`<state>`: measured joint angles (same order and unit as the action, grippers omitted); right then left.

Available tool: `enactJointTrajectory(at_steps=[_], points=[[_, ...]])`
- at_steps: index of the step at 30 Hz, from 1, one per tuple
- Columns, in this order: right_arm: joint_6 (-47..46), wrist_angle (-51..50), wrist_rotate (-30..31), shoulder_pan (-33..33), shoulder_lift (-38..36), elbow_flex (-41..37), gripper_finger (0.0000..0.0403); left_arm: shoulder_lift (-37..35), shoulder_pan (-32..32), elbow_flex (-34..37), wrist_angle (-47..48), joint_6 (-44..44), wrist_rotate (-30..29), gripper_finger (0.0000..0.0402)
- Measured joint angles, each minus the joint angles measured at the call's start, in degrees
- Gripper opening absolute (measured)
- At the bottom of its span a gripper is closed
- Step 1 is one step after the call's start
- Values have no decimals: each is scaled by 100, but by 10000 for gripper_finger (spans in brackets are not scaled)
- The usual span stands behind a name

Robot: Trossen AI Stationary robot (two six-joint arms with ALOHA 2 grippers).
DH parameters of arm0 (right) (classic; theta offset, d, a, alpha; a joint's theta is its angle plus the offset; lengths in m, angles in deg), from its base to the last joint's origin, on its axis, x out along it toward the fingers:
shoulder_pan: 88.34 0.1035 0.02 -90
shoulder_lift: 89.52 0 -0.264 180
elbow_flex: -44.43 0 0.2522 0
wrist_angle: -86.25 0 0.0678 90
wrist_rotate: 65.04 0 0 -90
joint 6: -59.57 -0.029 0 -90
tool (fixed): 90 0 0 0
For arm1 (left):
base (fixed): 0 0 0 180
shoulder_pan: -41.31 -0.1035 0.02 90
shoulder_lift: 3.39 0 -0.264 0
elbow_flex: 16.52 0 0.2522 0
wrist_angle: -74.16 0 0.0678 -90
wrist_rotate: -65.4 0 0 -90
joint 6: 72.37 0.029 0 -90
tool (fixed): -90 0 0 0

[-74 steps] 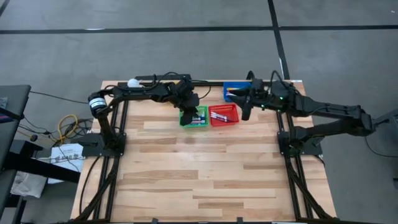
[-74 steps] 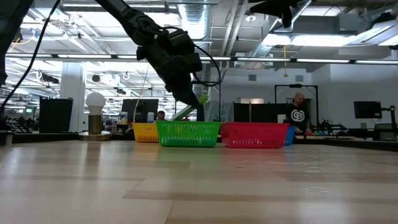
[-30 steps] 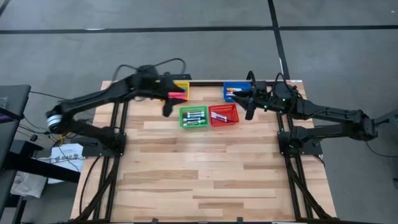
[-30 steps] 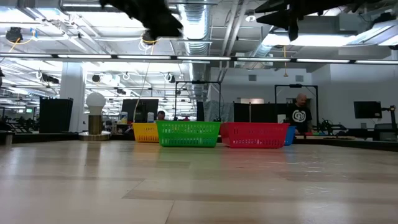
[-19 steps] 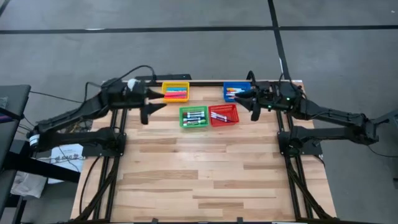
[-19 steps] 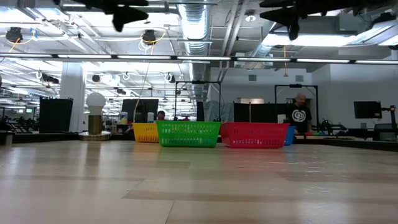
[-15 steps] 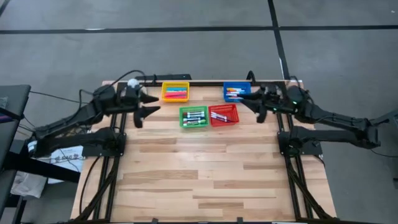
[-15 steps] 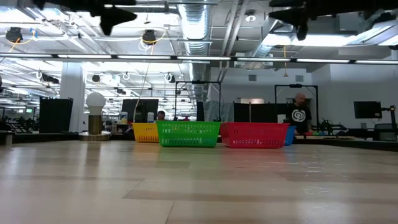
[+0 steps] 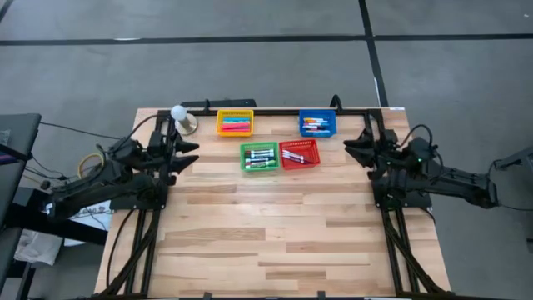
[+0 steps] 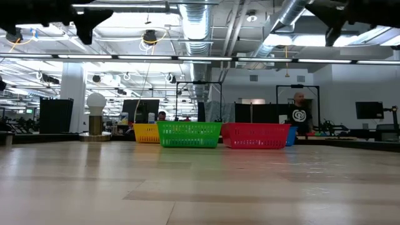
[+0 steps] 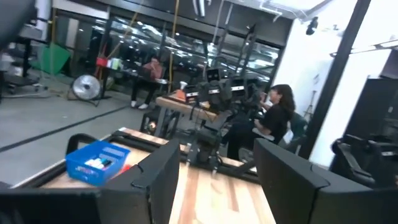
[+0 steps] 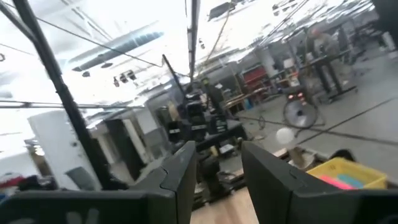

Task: Pick & Place Markers
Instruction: Return to Home Position

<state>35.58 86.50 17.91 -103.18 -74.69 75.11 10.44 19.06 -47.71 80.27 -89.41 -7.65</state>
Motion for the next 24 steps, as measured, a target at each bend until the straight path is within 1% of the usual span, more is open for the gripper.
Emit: enactJointTrajectory(at_steps=[3,5,10,13,16,18,19,22,24], points=[[-162,-17,176,169,-306,-284,118,-189,142,276,-23,-13,2,204],[-198,-21,446,292,-446,-460,118,-241,226,451,-23,-117,1,204],[-188,-31,1436,583,-611,-912,118,-248,356,812,-146,-135,-59,204],[-170,-5,1948,723,-634,-1098,118,-248,362,1102,-298,-101,-337,204],[-191,-44,2055,815,-628,-1224,118,-245,362,1474,-743,-163,-610,204],[-241,-15,2038,866,-631,-1254,118,-246,362,1704,-1181,-232,-621,204],[-241,-20,1986,893,-641,-1260,118,-248,362,1718,-1183,-257,-621,204],[-216,-4,1893,935,-777,-1265,118,-250,362,1717,-1204,-246,-537,204],[-181,-8,1899,962,-945,-1265,118,-270,362,1717,-1216,-236,-312,204]])
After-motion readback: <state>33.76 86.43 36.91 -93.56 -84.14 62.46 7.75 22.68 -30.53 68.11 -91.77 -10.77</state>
